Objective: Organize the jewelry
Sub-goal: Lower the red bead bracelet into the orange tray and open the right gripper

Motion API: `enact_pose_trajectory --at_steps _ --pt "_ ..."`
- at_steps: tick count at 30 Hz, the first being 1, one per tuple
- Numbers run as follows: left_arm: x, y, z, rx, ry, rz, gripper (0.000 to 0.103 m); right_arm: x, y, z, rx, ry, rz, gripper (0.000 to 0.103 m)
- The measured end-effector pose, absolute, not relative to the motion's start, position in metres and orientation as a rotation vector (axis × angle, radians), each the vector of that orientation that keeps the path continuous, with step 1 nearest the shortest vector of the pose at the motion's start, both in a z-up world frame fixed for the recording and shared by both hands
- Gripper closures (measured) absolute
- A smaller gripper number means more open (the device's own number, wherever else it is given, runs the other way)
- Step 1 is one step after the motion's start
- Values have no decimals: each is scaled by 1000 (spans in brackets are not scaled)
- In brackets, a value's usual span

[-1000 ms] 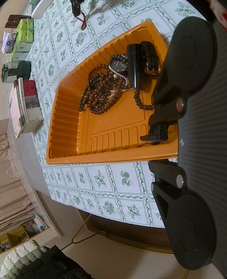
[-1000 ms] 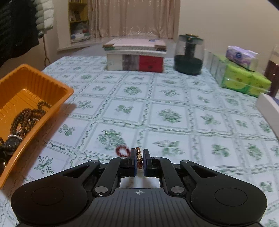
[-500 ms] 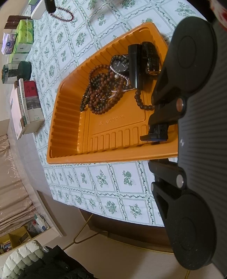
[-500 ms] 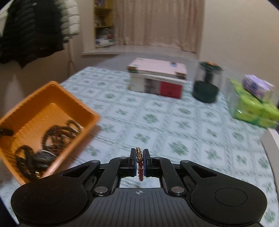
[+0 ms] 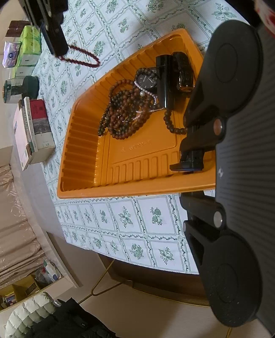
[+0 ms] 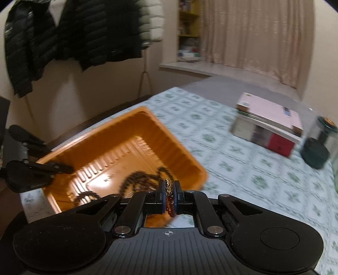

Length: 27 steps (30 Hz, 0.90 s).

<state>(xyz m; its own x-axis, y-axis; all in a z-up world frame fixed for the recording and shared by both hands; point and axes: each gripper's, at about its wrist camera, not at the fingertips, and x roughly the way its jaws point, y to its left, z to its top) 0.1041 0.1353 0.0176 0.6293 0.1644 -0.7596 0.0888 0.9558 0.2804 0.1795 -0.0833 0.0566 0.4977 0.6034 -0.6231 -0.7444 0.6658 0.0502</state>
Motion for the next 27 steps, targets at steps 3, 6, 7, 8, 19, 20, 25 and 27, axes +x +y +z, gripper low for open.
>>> enact_pose_trajectory --at_steps 3,6,7,8,19,20,25,27 --pt "104 137 17 299 893 43 99 178 -64 54 -263 664 863 96" --pt "104 138 16 294 893 42 99 178 -47 50 -286 677 898 96" --pt "104 138 16 293 893 42 99 177 -41 49 -291 680 906 96" --pt "104 139 15 290 893 40 99 178 -35 48 -295 685 913 96" --pt "104 144 12 267 892 35 99 192 -8 35 -230 695 938 96" --pt "104 144 12 265 891 34 99 193 -10 35 -220 691 930 95" --pt "104 147 11 254 890 33 99 194 -35 35 -161 692 859 93" --pt "103 148 10 245 890 32 99 192 -47 30 -141 709 826 84"
